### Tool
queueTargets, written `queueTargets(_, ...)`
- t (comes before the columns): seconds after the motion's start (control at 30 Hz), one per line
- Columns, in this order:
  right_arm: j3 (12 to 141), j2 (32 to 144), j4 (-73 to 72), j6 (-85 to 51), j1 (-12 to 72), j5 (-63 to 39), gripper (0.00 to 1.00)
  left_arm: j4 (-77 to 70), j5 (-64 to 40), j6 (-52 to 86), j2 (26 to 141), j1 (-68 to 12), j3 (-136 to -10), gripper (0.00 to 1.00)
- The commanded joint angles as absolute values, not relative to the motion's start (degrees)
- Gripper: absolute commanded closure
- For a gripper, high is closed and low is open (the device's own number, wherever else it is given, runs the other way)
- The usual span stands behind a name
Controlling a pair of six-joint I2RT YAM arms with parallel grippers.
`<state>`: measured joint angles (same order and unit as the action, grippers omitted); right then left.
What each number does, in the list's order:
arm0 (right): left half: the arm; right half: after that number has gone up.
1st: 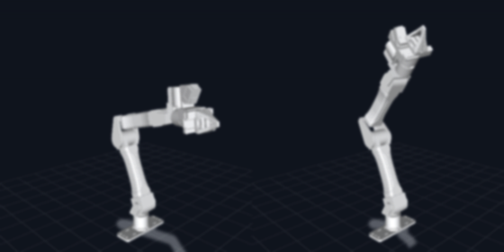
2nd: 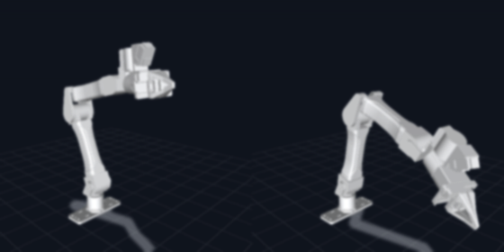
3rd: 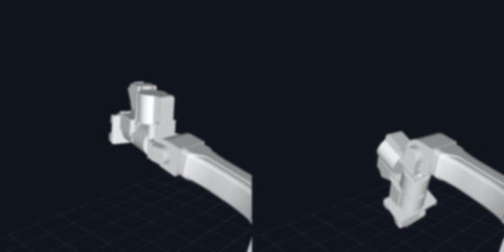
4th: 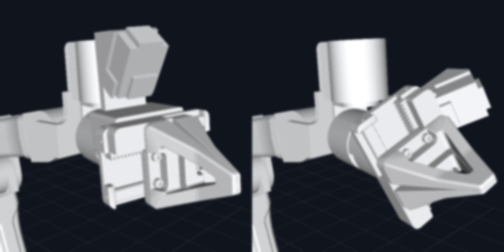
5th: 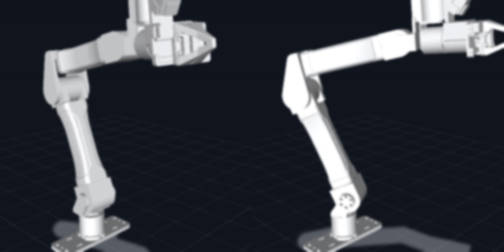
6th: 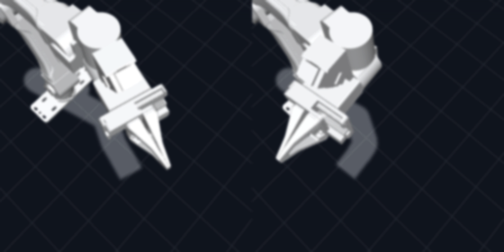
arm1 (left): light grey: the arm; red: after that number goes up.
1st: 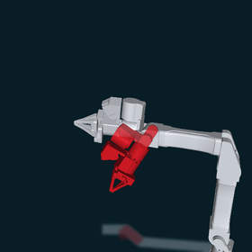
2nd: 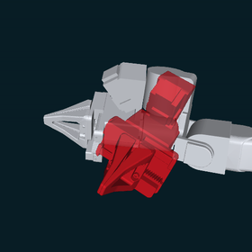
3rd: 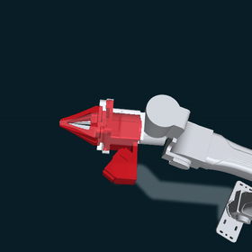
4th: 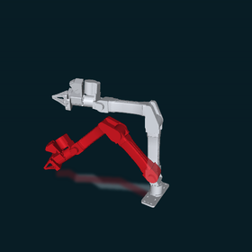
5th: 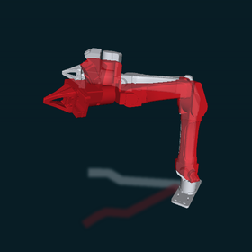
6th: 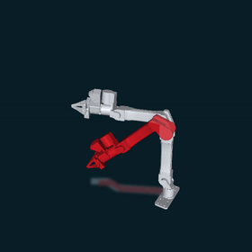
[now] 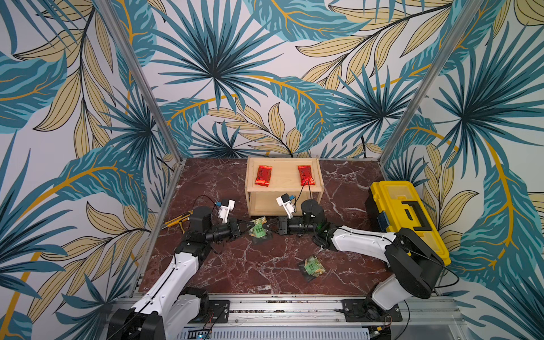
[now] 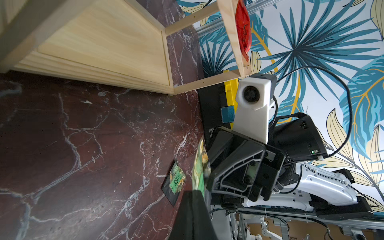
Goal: Place the tea bags on the shelf by color
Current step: Pick up the tea bag from the center of the board.
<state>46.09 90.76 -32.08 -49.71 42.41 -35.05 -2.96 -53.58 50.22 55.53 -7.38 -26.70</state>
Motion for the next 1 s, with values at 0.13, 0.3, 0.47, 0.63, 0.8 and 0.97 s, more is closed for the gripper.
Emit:
queueTargets(0.13, 43.63, 87.44, -38.3, -53.19, 42.23, -36.77, 0.59, -18.87, -57.25, 60.84, 55.99, -6.7, -28.83, 1.0)
queueTargets(0.3, 42.06, 88.01, -45.39, -58.09, 42.24, -37.72, 0.64, -20.24, -57.68, 60.96, 57.88, -6.6, -30.47, 1.0)
queueTargets(0.47, 41.41, 85.16, -39.59, -54.86, 42.15, -35.68, 0.74, -20.35, -57.68, 60.96, 58.94, -6.51, -30.37, 1.0)
queueTargets(0.63, 40.42, 84.72, -37.96, -54.39, 42.1, -35.02, 0.87, -20.2, -57.68, 60.96, 59.06, -6.5, -29.97, 1.0)
queueTargets(0.8, 40.87, 85.38, -35.87, -54.06, 42.18, -33.05, 1.0, -18.53, -57.68, 60.96, 59.42, -6.5, -30.53, 1.0)
queueTargets(0.97, 41.21, 85.53, -32.98, -52.6, 43.13, -25.82, 1.0, -9.38, -57.68, 60.96, 59.29, -6.25, -34.17, 1.0)
